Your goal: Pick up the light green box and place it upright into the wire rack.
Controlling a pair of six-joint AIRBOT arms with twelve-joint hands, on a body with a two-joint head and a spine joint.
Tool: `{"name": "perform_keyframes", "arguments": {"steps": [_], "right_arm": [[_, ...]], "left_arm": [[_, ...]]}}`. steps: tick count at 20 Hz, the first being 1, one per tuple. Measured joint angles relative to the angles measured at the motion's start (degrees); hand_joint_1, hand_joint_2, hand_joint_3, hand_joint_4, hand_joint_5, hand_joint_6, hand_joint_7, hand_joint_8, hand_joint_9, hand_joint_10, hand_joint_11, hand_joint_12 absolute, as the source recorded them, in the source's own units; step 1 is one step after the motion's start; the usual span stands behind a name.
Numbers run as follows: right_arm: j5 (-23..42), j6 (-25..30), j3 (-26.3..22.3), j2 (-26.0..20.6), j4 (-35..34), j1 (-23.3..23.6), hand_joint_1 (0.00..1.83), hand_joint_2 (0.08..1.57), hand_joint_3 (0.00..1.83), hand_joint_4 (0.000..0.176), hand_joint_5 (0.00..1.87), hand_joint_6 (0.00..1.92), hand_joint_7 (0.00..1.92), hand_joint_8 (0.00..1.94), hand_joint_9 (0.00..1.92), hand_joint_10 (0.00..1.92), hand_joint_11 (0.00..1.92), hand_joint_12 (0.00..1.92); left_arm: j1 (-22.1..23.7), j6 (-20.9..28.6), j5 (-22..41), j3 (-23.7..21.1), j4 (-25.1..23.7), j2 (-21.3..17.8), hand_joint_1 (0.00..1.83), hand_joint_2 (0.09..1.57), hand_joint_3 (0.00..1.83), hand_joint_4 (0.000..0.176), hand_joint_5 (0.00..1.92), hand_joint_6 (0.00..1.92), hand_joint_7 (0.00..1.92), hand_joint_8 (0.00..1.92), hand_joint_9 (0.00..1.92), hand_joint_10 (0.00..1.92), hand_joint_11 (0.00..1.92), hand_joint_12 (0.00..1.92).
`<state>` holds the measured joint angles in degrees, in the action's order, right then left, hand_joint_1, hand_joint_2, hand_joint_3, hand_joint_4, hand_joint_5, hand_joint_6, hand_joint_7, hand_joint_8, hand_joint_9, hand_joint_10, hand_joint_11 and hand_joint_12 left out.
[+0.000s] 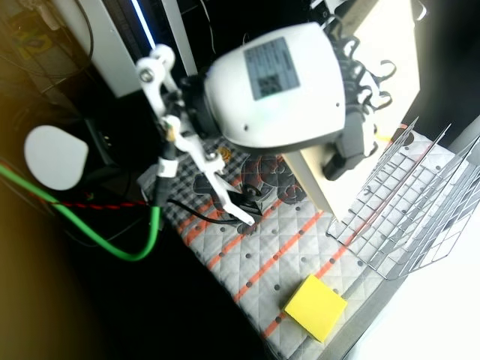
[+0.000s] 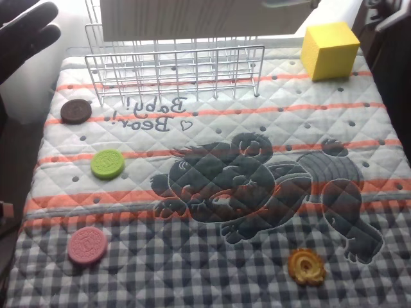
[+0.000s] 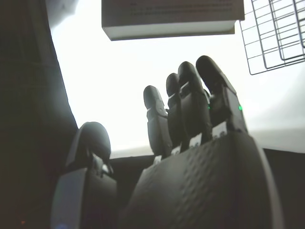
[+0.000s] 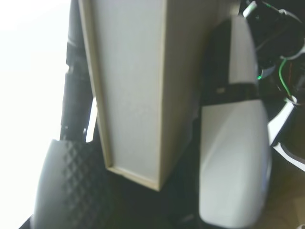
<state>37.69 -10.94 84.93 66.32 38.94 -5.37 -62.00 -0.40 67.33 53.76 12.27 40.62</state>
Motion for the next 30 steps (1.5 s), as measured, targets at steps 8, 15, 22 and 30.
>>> {"name": "perform_keyframes", "arguments": {"steps": [8, 15, 22, 30], "right_arm": [[-3.02, -0.07, 3.13, 3.15, -0.33, 0.42, 1.28, 1.07, 0.00, 0.000, 0.96, 0.86, 1.22, 0.74, 1.57, 0.01, 1.38, 0.65], [-4.22, -0.04, 5.31, 5.01, -1.77, 0.42, 1.28, 1.09, 0.00, 0.000, 0.91, 0.94, 1.21, 0.75, 1.56, 0.00, 1.43, 0.41], [-5.07, -0.09, 6.14, 5.95, -2.82, 0.02, 1.29, 1.07, 0.00, 0.000, 0.94, 0.87, 1.27, 0.65, 1.59, 0.01, 1.47, 0.36], [-5.62, -0.22, 7.28, 7.61, -3.98, -2.80, 1.29, 1.05, 0.00, 0.000, 0.99, 0.84, 1.29, 0.58, 1.56, 0.01, 1.55, 0.25]], "left_arm": [[1.01, 0.00, -1.18, 0.52, -0.17, 0.66, 0.54, 1.12, 0.00, 0.094, 0.53, 0.00, 0.39, 0.00, 0.42, 0.00, 0.00, 0.80], [1.31, 0.00, -1.44, 0.72, -0.76, 0.72, 0.50, 1.13, 0.00, 0.093, 0.55, 0.00, 0.38, 0.00, 0.41, 0.00, 0.00, 0.74], [1.31, -0.02, -1.46, 0.76, -0.79, 0.72, 0.52, 1.12, 0.00, 0.109, 0.52, 0.00, 0.39, 0.00, 0.40, 0.00, 0.00, 0.74], [1.73, 0.00, -1.38, 0.83, -1.07, 1.03, 0.57, 1.10, 0.00, 0.099, 0.53, 0.00, 0.40, 0.00, 0.40, 0.00, 0.00, 0.76]]}}
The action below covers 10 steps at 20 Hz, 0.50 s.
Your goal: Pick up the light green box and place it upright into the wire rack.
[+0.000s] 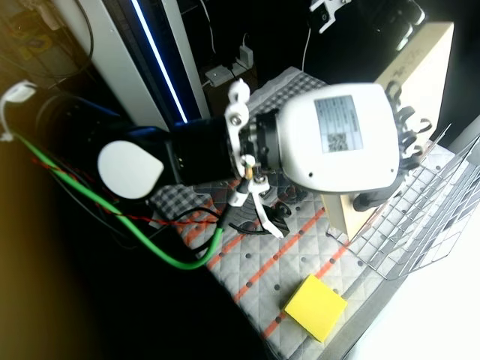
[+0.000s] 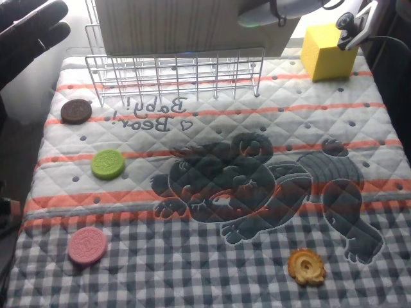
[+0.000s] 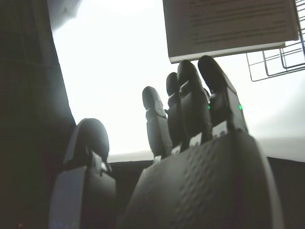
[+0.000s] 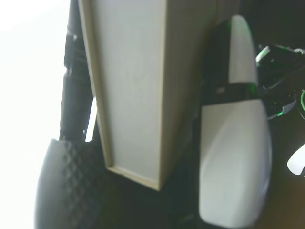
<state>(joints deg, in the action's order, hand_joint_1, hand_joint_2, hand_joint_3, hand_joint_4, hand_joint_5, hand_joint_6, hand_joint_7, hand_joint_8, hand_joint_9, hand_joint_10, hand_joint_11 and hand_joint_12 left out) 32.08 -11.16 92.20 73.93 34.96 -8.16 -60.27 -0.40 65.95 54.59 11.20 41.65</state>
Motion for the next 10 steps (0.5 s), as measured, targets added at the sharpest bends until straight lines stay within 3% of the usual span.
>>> {"name": "perform_keyframes", "arguments": {"steps": [2, 6, 8, 10], "right_arm": [[0.37, 0.02, 0.37, 0.15, -0.87, -0.42, 1.29, 1.05, 0.00, 0.000, 1.00, 0.80, 1.29, 0.60, 1.56, 0.01, 1.55, 0.24], [-0.48, -0.04, 0.94, 1.09, -0.83, -1.44, 1.29, 1.06, 0.00, 0.000, 0.97, 0.87, 1.29, 0.59, 1.54, 0.00, 1.52, 0.23], [-0.24, 0.02, 1.53, 1.55, -0.96, -1.44, 1.29, 1.06, 0.00, 0.000, 0.97, 0.85, 1.29, 0.60, 1.55, 0.00, 1.53, 0.24], [-0.28, 0.13, 2.12, 2.05, -1.05, -1.81, 1.29, 1.06, 0.00, 0.000, 0.97, 0.82, 1.28, 0.62, 1.57, 0.01, 1.56, 0.25]], "left_arm": [[0.00, -0.02, 0.00, 0.04, 0.00, 0.00, 0.54, 1.10, 0.00, 0.112, 0.52, 0.00, 0.40, 0.00, 0.40, 0.00, 0.00, 0.73], [0.00, 0.00, 0.00, 0.04, 0.04, 0.00, 0.55, 1.10, 0.00, 0.098, 0.53, 0.00, 0.40, 0.00, 0.41, 0.00, 0.00, 0.76], [0.00, 0.00, 0.02, 0.04, -0.04, 0.00, 0.55, 1.10, 0.00, 0.109, 0.53, 0.00, 0.40, 0.00, 0.41, 0.00, 0.00, 0.76], [0.07, 0.00, -0.07, 0.04, -0.02, 0.00, 0.55, 1.10, 0.00, 0.103, 0.53, 0.00, 0.40, 0.00, 0.41, 0.00, 0.00, 0.77]]}}
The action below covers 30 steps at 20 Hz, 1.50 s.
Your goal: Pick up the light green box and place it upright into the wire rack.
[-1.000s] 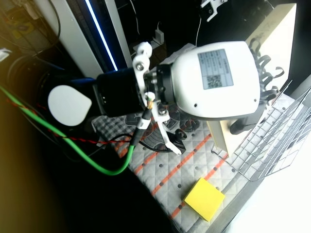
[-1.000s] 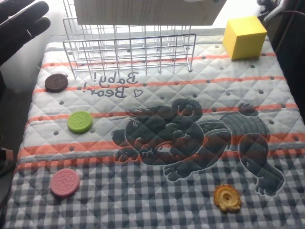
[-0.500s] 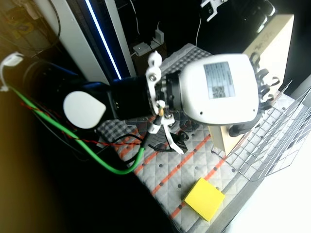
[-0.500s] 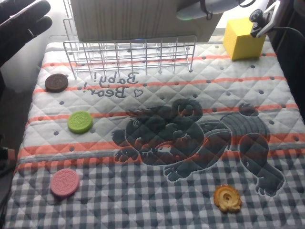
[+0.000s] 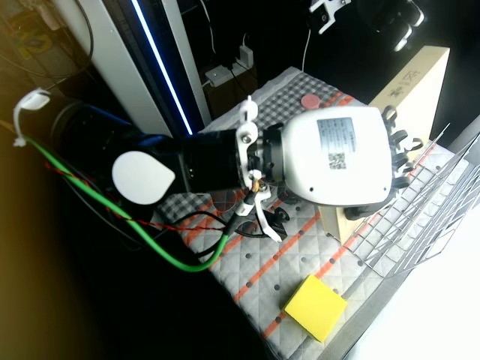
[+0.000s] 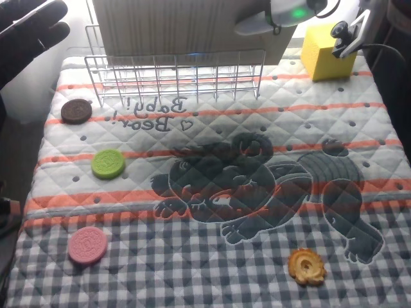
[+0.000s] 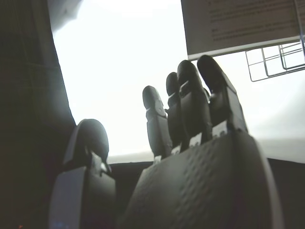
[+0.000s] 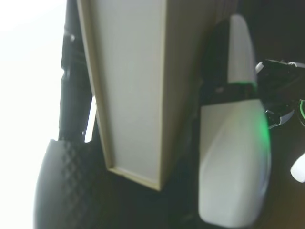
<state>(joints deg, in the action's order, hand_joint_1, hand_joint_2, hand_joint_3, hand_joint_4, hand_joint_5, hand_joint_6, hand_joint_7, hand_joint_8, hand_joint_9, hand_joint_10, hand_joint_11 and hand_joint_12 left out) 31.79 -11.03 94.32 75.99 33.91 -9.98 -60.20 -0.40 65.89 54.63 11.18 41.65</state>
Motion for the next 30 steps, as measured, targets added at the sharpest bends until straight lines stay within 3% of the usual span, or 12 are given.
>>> {"name": "perform_keyframes", "arguments": {"steps": [4, 9, 10, 11, 12, 15, 17, 21, 24, 26, 27, 30], "right_arm": [[-0.90, 0.07, 0.50, 0.74, 0.15, -0.35, 1.28, 1.08, 0.00, 0.000, 0.94, 0.85, 1.22, 0.75, 1.56, 0.00, 1.40, 0.59], [-1.27, 0.15, 1.09, 1.53, 0.11, -0.35, 1.24, 1.11, 0.00, 0.000, 0.87, 1.07, 1.11, 0.86, 1.39, 0.00, 1.18, 0.66], [-1.40, 0.31, 1.46, 1.79, 0.09, -0.35, 1.13, 1.16, 0.00, 0.000, 0.86, 1.14, 0.97, 0.37, 1.26, 0.00, 1.05, 0.71], [-1.62, 0.31, 1.64, 2.01, 0.00, -0.35, 0.98, 1.11, 0.00, 0.000, 0.65, 0.42, 0.95, 0.13, 1.13, 0.00, 0.79, 0.94], [-1.92, 0.33, 1.81, 2.23, -0.24, -0.35, 0.91, 1.09, 0.00, 0.000, 0.58, 0.12, 0.92, 0.04, 1.06, 0.01, 0.62, 1.16], [-2.10, 0.33, 2.43, 2.97, -0.28, -0.35, 0.59, 0.97, 0.00, 0.000, 0.19, 0.00, 0.46, 0.00, 0.64, 0.00, 0.22, 1.33], [-1.90, 0.33, 2.45, 3.23, -0.24, -0.35, 0.46, 0.95, 0.00, 0.022, 0.04, 0.00, 0.27, 0.00, 0.54, 0.00, 0.21, 1.31], [-1.86, 0.33, 2.56, 3.45, -0.09, -0.35, 0.38, 0.93, 0.00, 0.053, 0.00, 0.00, 0.14, 0.00, 0.39, 0.00, 0.03, 1.35], [-2.08, 0.33, 2.10, 3.13, -0.09, -0.35, 0.34, 0.91, 0.00, 0.064, 0.00, 0.00, 0.10, 0.00, 0.20, 0.01, 0.00, 1.08], [-1.38, 0.31, 0.26, 1.22, 0.13, -0.37, 0.35, 0.92, 0.00, 0.097, 0.00, 0.00, 0.01, 0.00, 0.04, 0.01, 0.00, 0.52], [-0.72, 0.31, -0.57, 0.22, -0.15, -0.59, 0.36, 0.89, 0.00, 0.123, 0.00, 0.00, 0.04, 0.00, 0.08, 0.02, 0.00, 0.62], [4.46, 0.33, -4.20, -4.98, -3.52, -2.99, 0.37, 0.90, 0.00, 0.135, 0.00, 0.00, 0.03, 0.00, 0.02, 0.01, 0.00, 0.26]], "left_arm": [[0.15, 0.00, 0.09, 0.07, -0.09, 0.04, 0.54, 1.11, 0.00, 0.107, 0.52, 0.00, 0.40, 0.00, 0.40, 0.00, 0.00, 0.75], [0.22, -0.02, 0.02, 0.24, -0.26, 0.07, 0.54, 1.12, 0.00, 0.088, 0.53, 0.00, 0.38, 0.00, 0.40, 0.00, 0.00, 0.74], [0.35, 0.00, 0.02, 0.26, -0.17, 0.26, 0.54, 1.11, 0.00, 0.093, 0.53, 0.00, 0.38, 0.00, 0.40, 0.00, 0.00, 0.74], [0.61, 0.00, -0.04, 0.31, -0.13, 0.39, 0.55, 1.11, 0.00, 0.095, 0.53, 0.00, 0.39, 0.00, 0.40, 0.00, 0.00, 0.74], [0.66, 0.00, -0.17, 0.31, -0.28, 0.39, 0.55, 1.11, 0.00, 0.098, 0.53, 0.00, 0.39, 0.00, 0.40, 0.00, 0.00, 0.74], [0.81, 0.00, -0.39, 0.37, -0.44, 0.42, 0.54, 1.11, 0.00, 0.097, 0.53, 0.00, 0.40, 0.00, 0.42, 0.01, 0.00, 0.75], [1.29, 0.00, -0.42, 0.66, -0.44, 0.83, 0.54, 1.11, 0.00, 0.103, 0.54, 0.00, 0.40, 0.00, 0.42, 0.00, 0.00, 0.76], [1.31, 0.00, -0.50, 0.66, -0.79, 0.92, 0.50, 1.11, 0.00, 0.111, 0.52, 0.00, 0.38, 0.00, 0.40, 0.00, 0.00, 0.75], [1.42, 0.00, -0.50, 0.66, -0.72, 1.01, 0.51, 1.11, 0.00, 0.117, 0.53, 0.00, 0.37, 0.00, 0.39, 0.00, 0.00, 0.71], [1.42, 0.00, -0.48, 0.66, -0.68, 1.01, 0.54, 1.10, 0.00, 0.104, 0.53, 0.00, 0.38, 0.00, 0.38, 0.00, 0.00, 0.70], [1.42, 0.00, -0.37, 0.63, -0.72, 1.01, 0.53, 1.10, 0.00, 0.099, 0.54, 0.00, 0.39, 0.00, 0.38, 0.00, 0.00, 0.70], [1.40, 0.00, 0.76, 0.52, -0.28, 1.01, 0.54, 1.10, 0.00, 0.101, 0.53, 0.00, 0.36, 0.00, 0.36, 0.00, 0.00, 0.74]]}}
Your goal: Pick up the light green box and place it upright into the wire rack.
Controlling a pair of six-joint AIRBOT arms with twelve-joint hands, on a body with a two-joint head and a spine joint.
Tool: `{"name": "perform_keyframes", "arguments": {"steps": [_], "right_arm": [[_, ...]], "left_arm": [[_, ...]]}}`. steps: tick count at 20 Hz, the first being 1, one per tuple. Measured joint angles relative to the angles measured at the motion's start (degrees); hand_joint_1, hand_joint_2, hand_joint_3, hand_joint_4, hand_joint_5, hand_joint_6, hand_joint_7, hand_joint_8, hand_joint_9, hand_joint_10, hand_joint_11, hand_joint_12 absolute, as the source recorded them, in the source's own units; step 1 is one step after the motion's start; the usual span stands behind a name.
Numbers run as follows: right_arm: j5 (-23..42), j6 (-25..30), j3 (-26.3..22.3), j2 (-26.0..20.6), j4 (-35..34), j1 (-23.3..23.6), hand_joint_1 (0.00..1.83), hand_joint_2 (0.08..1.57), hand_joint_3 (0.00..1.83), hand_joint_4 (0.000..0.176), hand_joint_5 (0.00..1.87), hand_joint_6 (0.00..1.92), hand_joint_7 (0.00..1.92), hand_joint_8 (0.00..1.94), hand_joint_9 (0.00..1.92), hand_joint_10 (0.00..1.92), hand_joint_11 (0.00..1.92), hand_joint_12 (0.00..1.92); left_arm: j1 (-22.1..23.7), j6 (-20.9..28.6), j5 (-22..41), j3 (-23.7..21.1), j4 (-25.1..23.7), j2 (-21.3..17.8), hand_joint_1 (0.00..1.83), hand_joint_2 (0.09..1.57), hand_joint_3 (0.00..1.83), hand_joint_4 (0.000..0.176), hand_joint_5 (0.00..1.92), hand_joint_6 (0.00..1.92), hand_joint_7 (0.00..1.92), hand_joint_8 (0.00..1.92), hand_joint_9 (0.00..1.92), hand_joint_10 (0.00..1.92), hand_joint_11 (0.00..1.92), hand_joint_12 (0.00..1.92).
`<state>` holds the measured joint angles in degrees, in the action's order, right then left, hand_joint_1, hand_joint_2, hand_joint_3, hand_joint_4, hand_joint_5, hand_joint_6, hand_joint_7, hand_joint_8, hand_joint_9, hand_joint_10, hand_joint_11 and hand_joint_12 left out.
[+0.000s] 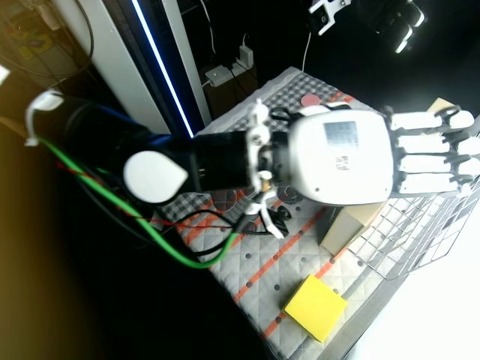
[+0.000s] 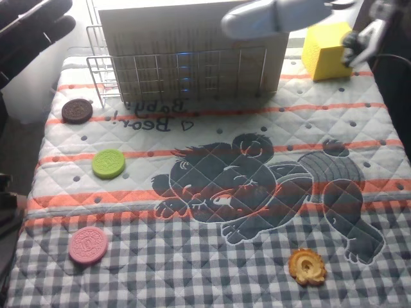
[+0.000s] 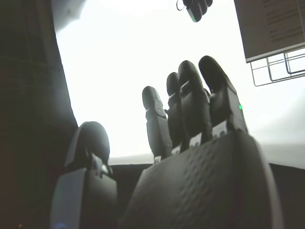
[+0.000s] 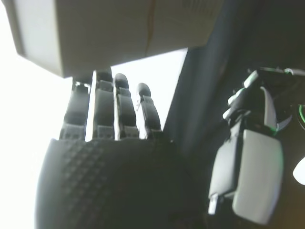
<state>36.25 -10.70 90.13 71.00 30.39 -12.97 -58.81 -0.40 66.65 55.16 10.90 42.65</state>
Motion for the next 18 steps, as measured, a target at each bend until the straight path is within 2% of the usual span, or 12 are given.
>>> {"name": "perform_keyframes", "arguments": {"steps": [2, 3, 4, 5, 7, 8, 10, 11, 12, 14, 17, 18], "right_arm": [[3.26, -0.04, -4.39, -4.46, -4.24, -2.86, 0.35, 0.90, 0.00, 0.129, 0.00, 0.00, 0.04, 0.00, 0.00, 0.00, 0.00, 0.06], [5.46, -0.02, -7.43, -7.26, -6.56, -4.52, 0.33, 0.89, 0.00, 0.158, 0.00, 0.00, 0.06, 0.00, 0.00, 0.00, 0.00, 0.01], [8.24, -8.31, -9.57, -8.87, -8.59, -6.10, 0.33, 0.90, 0.00, 0.153, 0.00, 0.00, 0.05, 0.00, 0.00, 0.00, 0.01, 0.00], [10.51, -10.56, -11.23, -10.38, -9.79, -7.65, 0.47, 0.92, 0.01, 0.160, 0.00, 0.00, 0.06, 0.00, 0.00, 0.00, 0.00, 0.00], [15.76, -11.50, -14.36, -12.72, -12.20, -12.02, 0.59, 0.98, 0.02, 0.134, 0.00, 0.00, 0.05, 0.00, 0.01, 0.00, 0.00, 0.00], [18.49, -11.69, -16.13, -13.79, -13.42, -15.30, 0.60, 0.98, 0.02, 0.126, 0.00, 0.00, 0.06, 0.00, 0.03, 0.01, 0.00, 0.00], [22.34, -11.76, -18.64, -15.74, -15.78, -21.07, 0.52, 0.94, 0.00, 0.112, 0.00, 0.00, 0.06, 0.00, 0.05, 0.01, 0.01, 0.00], [24.46, -11.78, -20.04, -16.72, -17.97, -24.02, 0.50, 0.96, 0.01, 0.104, 0.02, 0.01, 0.07, 0.01, 0.04, 0.01, 0.02, 0.01], [27.85, -11.80, -21.66, -18.05, -20.85, -27.93, 0.44, 0.96, 0.01, 0.128, 0.03, 0.01, 0.09, 0.01, 0.05, 0.01, 0.03, 0.02], [31.15, -12.17, -23.47, -19.30, -23.30, -31.34, 0.38, 1.02, 0.01, 0.103, 0.03, 0.00, 0.14, 0.00, 0.10, 0.01, 0.11, 0.07], [40.04, -13.22, -27.91, -21.29, -28.70, -39.15, 0.40, 1.03, 0.00, 0.128, 0.08, 0.00, 0.19, 0.00, 0.14, 0.00, 0.10, 0.08], [41.75, -15.93, -28.72, -21.42, -29.94, -41.18, 0.46, 1.02, 0.00, 0.112, 0.06, 0.00, 0.19, 0.00, 0.16, 0.01, 0.10, 0.07]], "left_arm": [[-0.07, 0.00, 1.64, 0.00, 0.17, 0.00, 0.56, 1.10, 0.00, 0.102, 0.53, 0.00, 0.37, 0.00, 0.36, 0.00, 0.00, 0.70], [-0.37, 0.02, 2.89, -0.24, 0.79, 0.00, 0.58, 1.09, 0.00, 0.095, 0.53, 0.00, 0.37, 0.00, 0.36, 0.00, 0.00, 0.74], [-0.83, 0.04, 3.58, -0.28, 0.68, -0.02, 0.56, 1.08, 0.00, 0.100, 0.54, 0.00, 0.38, 0.00, 0.37, 0.00, 0.00, 0.77], [-1.11, 0.00, 4.39, -0.28, 0.66, 0.00, 0.57, 1.09, 0.00, 0.094, 0.53, 0.00, 0.37, 0.00, 0.36, 0.00, 0.00, 0.84], [-2.01, 0.00, 6.23, -0.37, 0.87, 0.00, 0.56, 1.09, 0.00, 0.115, 0.53, 0.00, 0.38, 0.00, 0.35, 0.00, 0.00, 0.88], [-2.25, 0.00, 7.80, -0.48, 1.20, 0.00, 0.59, 1.08, 0.00, 0.107, 0.52, 0.00, 0.38, 0.00, 0.34, 0.00, 0.00, 0.87], [-2.78, 0.04, 10.97, -0.94, 2.03, 0.04, 0.60, 1.08, 0.00, 0.103, 0.49, 0.01, 0.36, 0.00, 0.29, 0.01, 0.00, 0.71], [-2.93, 0.02, 12.41, -1.31, 2.10, 0.04, 0.65, 1.08, 0.00, 0.115, 0.47, 0.00, 0.34, 0.00, 0.26, 0.00, 0.00, 0.59], [-3.23, 0.07, 14.40, -1.84, 2.36, 0.11, 0.61, 1.09, 0.00, 0.120, 0.45, 0.00, 0.33, 0.00, 0.26, 0.00, 0.00, 0.60], [-3.72, 0.02, 16.96, -1.97, 1.97, 0.24, 0.57, 1.10, 0.00, 0.082, 0.42, 0.00, 0.33, 0.00, 0.28, 0.01, 0.00, 0.74], [-5.75, 0.02, 23.08, -2.01, 2.75, 1.40, 0.49, 1.08, 0.00, 0.047, 0.26, 0.00, 0.32, 0.00, 0.29, 0.01, 0.00, 0.67], [-6.62, 0.04, 24.50, -2.03, 3.78, 1.66, 0.49, 1.03, 0.00, 0.028, 0.23, 0.00, 0.34, 0.00, 0.33, 0.01, 0.00, 0.76]]}}
